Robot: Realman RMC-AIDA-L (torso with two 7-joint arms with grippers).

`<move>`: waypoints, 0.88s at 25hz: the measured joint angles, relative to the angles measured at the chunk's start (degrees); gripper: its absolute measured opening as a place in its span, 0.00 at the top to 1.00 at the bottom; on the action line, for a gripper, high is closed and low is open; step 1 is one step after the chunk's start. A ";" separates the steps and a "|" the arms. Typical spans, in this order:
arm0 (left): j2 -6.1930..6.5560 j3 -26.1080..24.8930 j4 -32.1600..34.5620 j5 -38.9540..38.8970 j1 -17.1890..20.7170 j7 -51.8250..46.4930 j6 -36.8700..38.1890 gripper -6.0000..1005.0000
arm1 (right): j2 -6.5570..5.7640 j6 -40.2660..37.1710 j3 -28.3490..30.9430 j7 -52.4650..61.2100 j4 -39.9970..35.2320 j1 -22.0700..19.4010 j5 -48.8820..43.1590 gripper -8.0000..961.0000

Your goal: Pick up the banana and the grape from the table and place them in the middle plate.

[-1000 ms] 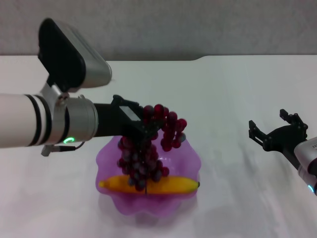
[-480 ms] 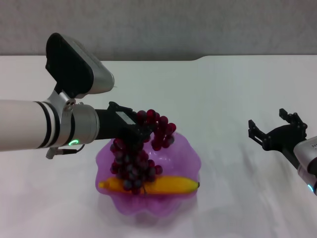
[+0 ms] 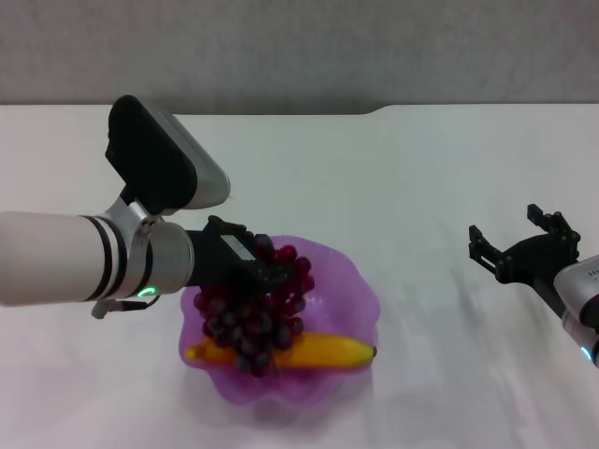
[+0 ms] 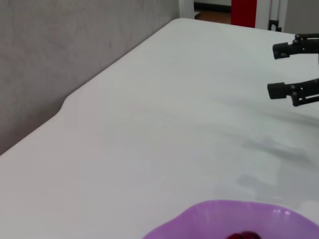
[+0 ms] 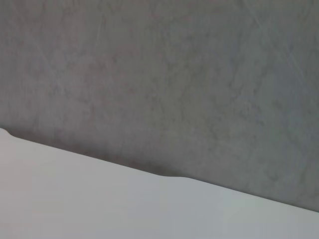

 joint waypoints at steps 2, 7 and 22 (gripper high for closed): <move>-0.02 0.05 0.02 -0.20 0.18 -0.40 0.23 0.69 | 0.00 0.03 0.00 0.00 -0.02 0.01 0.02 0.06; -0.06 1.36 0.29 -0.17 0.46 -1.36 1.56 0.42 | 0.00 0.06 0.00 0.00 -0.02 0.03 0.10 0.06; 0.06 2.65 7.19 -0.44 9.27 -1.84 18.36 0.11 | 0.00 -0.16 0.00 0.00 -0.02 -0.27 0.09 0.06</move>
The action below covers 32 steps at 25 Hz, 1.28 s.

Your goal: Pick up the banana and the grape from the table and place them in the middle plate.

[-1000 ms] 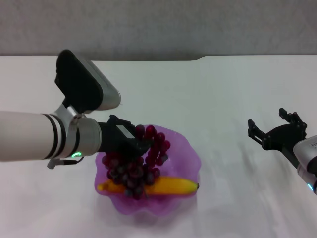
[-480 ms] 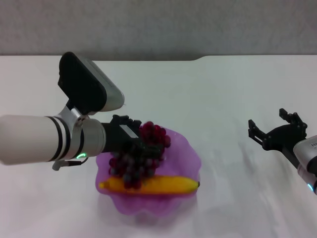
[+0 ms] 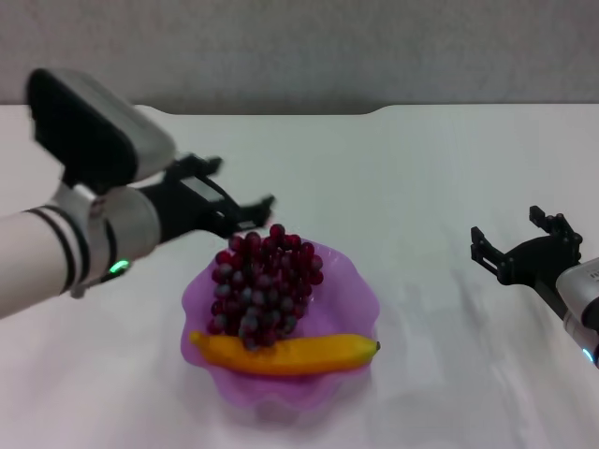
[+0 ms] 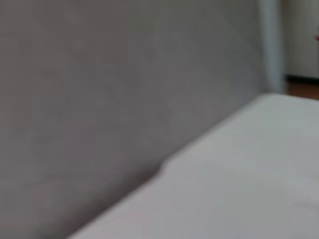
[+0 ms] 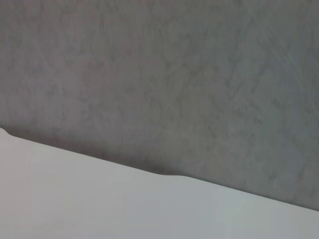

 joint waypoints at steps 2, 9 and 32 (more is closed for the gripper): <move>-0.05 0.37 -1.29 -0.81 1.37 0.08 5.60 0.11 | 0.00 -0.01 0.00 0.00 0.00 0.08 0.00 0.06; 0.05 3.45 -13.61 -11.40 2.41 -0.48 31.32 0.12 | 0.00 -0.12 0.00 0.00 0.00 0.14 -0.01 0.06; -0.46 10.81 -68.22 14.12 -7.87 -62.80 88.46 0.12 | 0.09 -4.25 0.68 0.00 -0.94 0.03 0.00 0.06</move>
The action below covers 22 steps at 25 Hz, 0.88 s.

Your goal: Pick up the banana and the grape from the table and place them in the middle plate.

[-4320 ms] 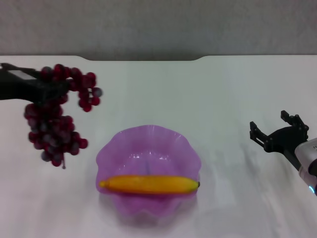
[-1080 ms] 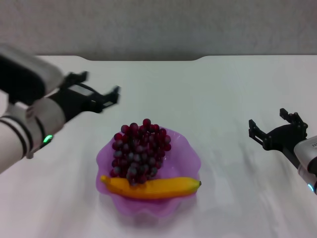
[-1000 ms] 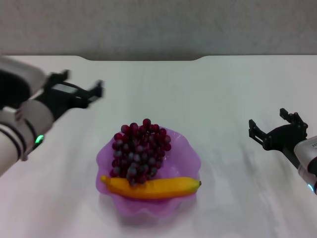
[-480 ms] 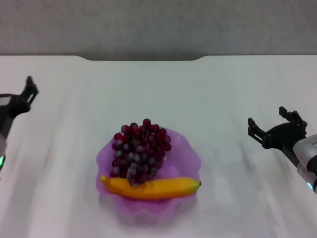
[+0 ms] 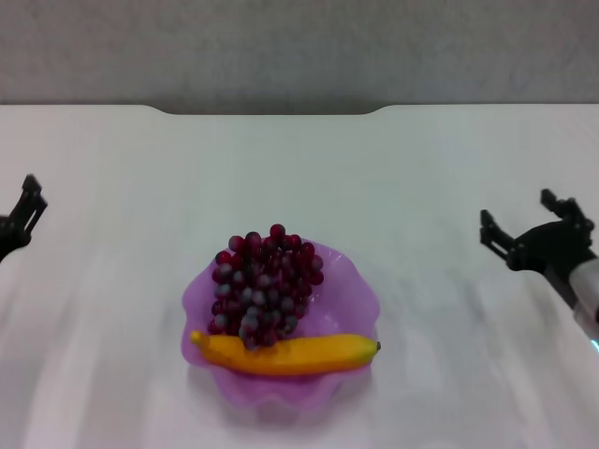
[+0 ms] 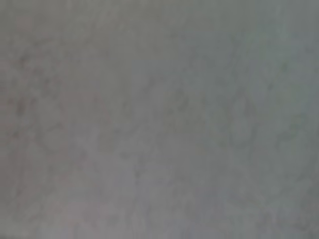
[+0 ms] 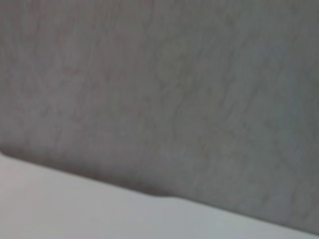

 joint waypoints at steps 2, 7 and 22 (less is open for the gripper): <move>-0.09 -0.15 -1.05 -0.14 0.27 -1.15 -0.01 0.12 | 0.08 -2.99 0.01 0.00 -0.53 -0.99 0.00 0.06; -0.07 -0.29 -2.93 -0.13 0.87 -5.27 -0.82 0.12 | 0.10 -6.50 -0.23 -0.03 -1.14 -2.23 3.18 0.06; 0.13 -0.74 -4.49 -3.42 -0.19 -5.46 -7.02 0.12 | -0.11 -8.90 -1.91 1.71 -2.46 -1.95 5.14 0.06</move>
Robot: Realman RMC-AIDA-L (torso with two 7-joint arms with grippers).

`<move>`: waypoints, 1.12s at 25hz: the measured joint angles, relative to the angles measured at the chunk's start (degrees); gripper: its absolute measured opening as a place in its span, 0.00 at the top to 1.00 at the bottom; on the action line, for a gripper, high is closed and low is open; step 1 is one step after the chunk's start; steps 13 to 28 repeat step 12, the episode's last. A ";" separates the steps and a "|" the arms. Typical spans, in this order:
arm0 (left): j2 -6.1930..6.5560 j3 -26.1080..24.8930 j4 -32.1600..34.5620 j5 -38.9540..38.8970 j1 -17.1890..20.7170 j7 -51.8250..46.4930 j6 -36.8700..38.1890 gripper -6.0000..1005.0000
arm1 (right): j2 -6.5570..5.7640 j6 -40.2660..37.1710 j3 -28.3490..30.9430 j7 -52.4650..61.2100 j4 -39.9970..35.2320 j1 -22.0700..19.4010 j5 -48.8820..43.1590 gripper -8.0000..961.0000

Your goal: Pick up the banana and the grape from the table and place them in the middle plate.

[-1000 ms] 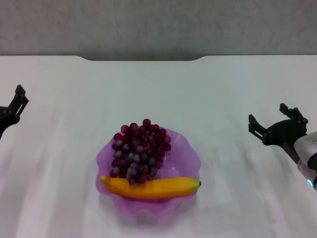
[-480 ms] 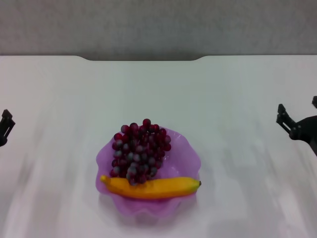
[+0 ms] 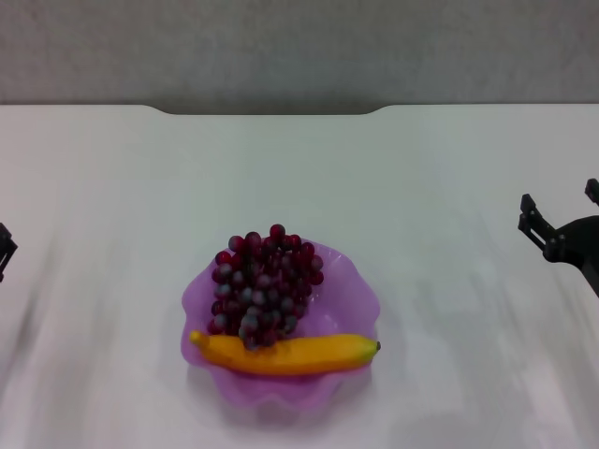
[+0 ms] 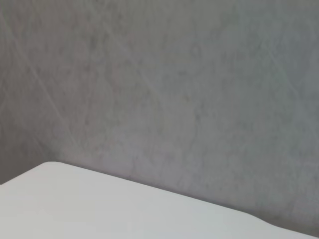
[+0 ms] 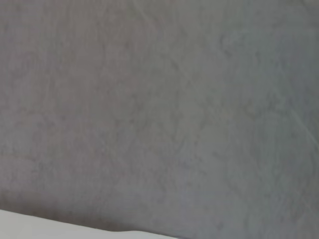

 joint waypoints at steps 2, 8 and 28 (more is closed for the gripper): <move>0.00 0.00 -0.01 0.00 -0.07 -0.02 -0.02 0.12 | -0.03 0.13 0.00 0.33 -0.16 0.06 0.00 0.06; 0.12 0.33 0.26 -0.03 -0.84 -0.45 -2.58 0.13 | 0.05 0.22 -0.15 0.60 -0.52 0.15 -0.27 0.06; 0.13 0.23 0.07 -0.10 -1.25 -0.08 -2.97 0.13 | 0.05 0.23 -0.26 0.62 -0.54 0.28 -0.35 0.06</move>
